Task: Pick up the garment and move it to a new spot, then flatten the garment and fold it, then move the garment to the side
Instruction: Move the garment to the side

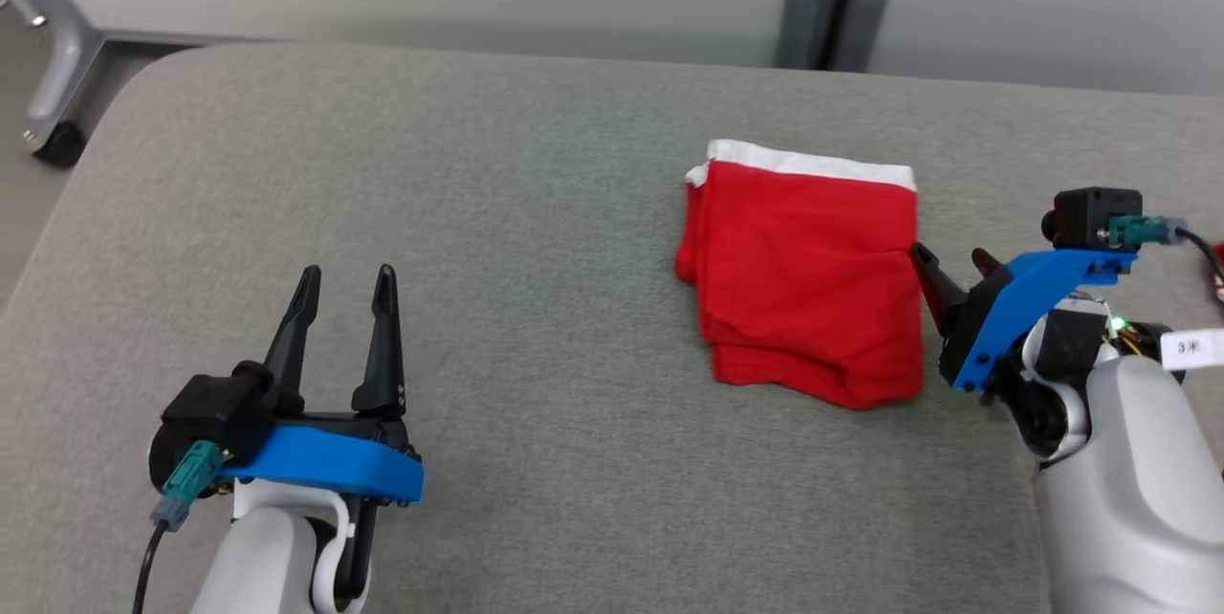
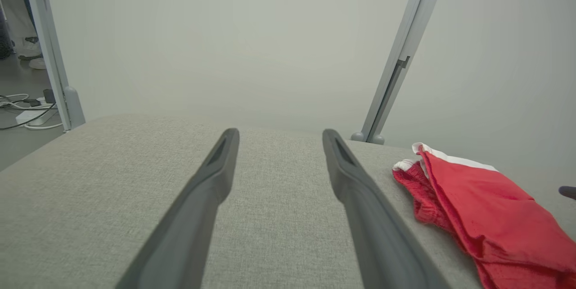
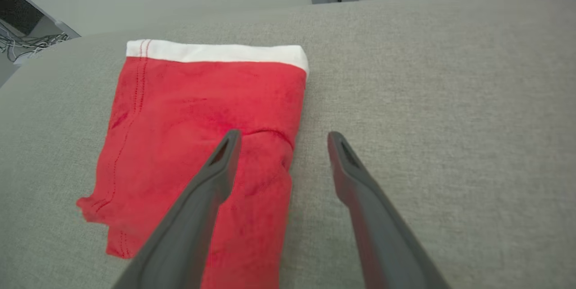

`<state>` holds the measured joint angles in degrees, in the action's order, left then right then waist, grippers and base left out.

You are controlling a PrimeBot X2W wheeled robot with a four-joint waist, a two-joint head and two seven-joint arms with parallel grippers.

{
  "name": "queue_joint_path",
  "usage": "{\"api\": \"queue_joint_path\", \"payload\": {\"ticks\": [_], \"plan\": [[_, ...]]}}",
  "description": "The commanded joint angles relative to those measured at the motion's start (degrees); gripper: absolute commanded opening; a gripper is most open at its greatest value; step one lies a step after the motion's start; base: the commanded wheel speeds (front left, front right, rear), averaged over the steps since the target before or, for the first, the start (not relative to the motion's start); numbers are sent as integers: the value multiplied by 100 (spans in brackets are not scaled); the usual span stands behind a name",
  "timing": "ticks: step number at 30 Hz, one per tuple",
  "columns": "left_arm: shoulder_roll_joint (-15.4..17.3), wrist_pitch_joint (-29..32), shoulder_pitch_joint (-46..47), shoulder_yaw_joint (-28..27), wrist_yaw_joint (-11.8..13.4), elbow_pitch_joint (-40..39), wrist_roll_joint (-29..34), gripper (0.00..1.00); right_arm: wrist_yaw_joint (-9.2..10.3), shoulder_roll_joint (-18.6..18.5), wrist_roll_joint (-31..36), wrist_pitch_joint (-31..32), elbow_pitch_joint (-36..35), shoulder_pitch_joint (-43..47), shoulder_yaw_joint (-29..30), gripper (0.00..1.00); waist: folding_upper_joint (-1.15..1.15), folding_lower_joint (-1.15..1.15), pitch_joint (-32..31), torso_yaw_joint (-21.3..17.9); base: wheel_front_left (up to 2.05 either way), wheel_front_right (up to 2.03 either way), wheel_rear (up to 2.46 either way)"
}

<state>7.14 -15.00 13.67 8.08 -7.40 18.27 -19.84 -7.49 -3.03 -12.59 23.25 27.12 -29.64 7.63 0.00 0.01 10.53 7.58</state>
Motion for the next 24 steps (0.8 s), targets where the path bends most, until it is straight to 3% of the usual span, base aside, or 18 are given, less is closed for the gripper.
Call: {"api": "queue_joint_path", "payload": {"ticks": [1, 10, 11, 12, 13, 14, 18, 24], "plan": [[-29, -24, 150, 50, -12, -39, -23, 100, -1, 4, 122, 146, 311, -245, 173, 100, 0, -1, 224, 271, 0, 0, 0], [-149, -24, 225, 229, -13, -76, -49, 100, 0, 8, 325, 272, 1740, -779, 459, 100, 0, -1, 345, 562, 0, 0, 0], [-155, -24, 209, 228, -13, -78, -42, 100, 0, 13, 392, 268, 1861, -808, 454, 69, 0, -1, 347, 558, 0, 0, 0], [-155, -24, 209, 228, -13, -78, -42, 100, 0, 13, 392, 268, 1861, -808, 454, 69, 0, -1, 347, 558, 0, 0, 0], [-157, -24, 190, 232, -13, -78, -39, 100, 0, 14, 464, 255, 1943, -833, 406, 22, 0, -1, 347, 542, 0, 0, 0], [-151, -24, 171, 221, -13, -75, -42, 100, 0, 16, 503, 223, 1985, -873, 331, 0, 0, -1, 344, 509, 0, 0, 0], [-138, -24, 110, 190, -13, -107, -58, 100, 0, -11, 845, 230, 1819, -1053, -28, 0, 0, -1, 311, 293, 0, 0, 0], [-147, -24, 94, 130, -13, -277, -60, 100, 0, -596, 805, 823, 1095, -1263, -1374, 0, 0, -1, 266, -270, 0, 0, 0]]}}
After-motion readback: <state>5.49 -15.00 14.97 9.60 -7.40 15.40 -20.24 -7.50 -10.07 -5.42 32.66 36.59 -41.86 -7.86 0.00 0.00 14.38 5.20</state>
